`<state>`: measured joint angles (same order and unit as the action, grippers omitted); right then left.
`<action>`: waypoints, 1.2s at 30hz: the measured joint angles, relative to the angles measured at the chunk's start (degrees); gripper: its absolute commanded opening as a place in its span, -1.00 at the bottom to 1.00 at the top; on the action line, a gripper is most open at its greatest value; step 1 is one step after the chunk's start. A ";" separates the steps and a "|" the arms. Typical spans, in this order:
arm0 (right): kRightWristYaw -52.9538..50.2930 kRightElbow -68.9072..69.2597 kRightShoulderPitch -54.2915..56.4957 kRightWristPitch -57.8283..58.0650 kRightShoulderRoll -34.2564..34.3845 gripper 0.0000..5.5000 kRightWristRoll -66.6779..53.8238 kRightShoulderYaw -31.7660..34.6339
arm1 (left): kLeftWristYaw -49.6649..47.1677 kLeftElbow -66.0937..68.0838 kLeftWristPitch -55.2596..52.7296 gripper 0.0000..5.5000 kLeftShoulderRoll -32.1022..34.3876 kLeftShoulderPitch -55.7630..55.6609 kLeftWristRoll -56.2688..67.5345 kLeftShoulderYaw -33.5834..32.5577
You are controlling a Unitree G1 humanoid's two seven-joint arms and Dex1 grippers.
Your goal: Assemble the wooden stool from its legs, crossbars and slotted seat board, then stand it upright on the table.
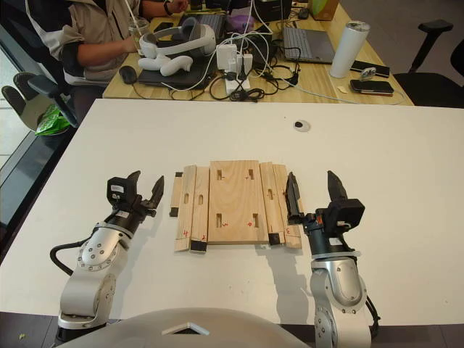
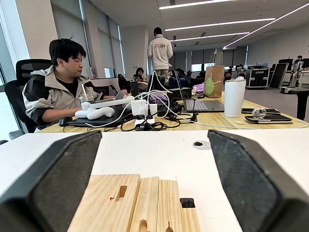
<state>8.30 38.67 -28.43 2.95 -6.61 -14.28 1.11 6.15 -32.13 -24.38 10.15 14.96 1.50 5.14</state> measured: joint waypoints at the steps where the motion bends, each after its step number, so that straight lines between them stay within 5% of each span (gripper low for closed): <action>1: 0.00 -0.10 0.31 0.14 0.00 0.49 -0.02 0.00 | -0.32 -0.02 -1.18 0.15 0.13 -0.41 -0.99 0.60; 19: -0.07 -0.46 4.02 2.86 -0.04 0.49 -1.11 0.17 | 0.71 1.99 -20.12 0.15 3.76 -6.10 -9.71 9.85; 25: -0.09 -0.47 4.17 3.11 -0.07 0.49 -1.18 0.25 | -2.19 0.32 -14.61 0.15 -2.95 -7.02 -5.91 3.72; 36: -0.08 -0.61 4.46 3.42 -0.07 0.49 -1.23 0.28 | -4.61 -0.85 -6.98 0.15 -5.57 -5.76 -5.79 0.89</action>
<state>8.22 38.06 -23.96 6.37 -6.69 -15.51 1.39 1.54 -32.98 -31.36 4.58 9.19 -4.29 6.03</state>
